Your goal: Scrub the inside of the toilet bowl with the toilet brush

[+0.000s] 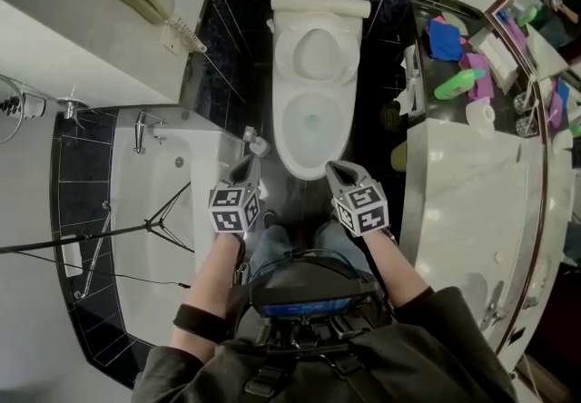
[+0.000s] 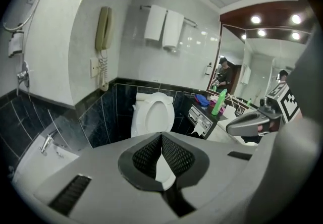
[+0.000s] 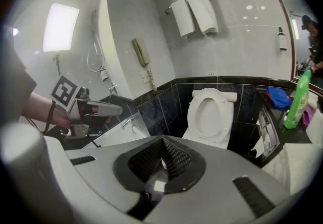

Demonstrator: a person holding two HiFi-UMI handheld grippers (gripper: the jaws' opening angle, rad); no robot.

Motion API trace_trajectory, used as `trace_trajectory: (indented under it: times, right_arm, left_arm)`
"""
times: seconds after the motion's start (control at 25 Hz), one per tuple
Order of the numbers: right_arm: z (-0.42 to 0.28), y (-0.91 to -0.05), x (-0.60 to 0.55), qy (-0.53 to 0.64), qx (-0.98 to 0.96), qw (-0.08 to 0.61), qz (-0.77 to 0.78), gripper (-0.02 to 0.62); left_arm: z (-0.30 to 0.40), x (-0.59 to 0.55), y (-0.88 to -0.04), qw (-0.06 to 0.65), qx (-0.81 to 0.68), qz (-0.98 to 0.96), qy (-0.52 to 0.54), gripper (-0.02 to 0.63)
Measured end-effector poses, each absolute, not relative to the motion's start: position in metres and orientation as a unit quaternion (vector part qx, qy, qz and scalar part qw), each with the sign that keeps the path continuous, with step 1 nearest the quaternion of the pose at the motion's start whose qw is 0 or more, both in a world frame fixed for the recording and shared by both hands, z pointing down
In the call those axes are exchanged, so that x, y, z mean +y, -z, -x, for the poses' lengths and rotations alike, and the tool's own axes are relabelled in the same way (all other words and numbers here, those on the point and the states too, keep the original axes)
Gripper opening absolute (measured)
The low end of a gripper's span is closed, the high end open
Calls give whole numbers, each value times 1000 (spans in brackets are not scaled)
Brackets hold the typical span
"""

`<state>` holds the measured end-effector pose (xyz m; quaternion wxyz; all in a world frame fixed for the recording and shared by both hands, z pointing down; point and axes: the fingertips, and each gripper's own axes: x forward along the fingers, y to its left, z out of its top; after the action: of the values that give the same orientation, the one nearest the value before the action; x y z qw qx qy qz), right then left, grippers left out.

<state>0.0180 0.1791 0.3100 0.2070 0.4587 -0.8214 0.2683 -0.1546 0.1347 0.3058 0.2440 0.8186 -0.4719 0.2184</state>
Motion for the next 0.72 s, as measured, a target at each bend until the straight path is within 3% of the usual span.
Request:
trace_trajectory:
  times: [0.36,0.72]
  right_arm:
    - [36,-353,159,-222,-878,260,-334,6]
    - [91,-444,109,-235,-863,311,-322,6]
  left_arm:
    - [152,112,-380,324,-466,-783,-252,172]
    - [194,60,-495,352,-435,-754,-344,247]
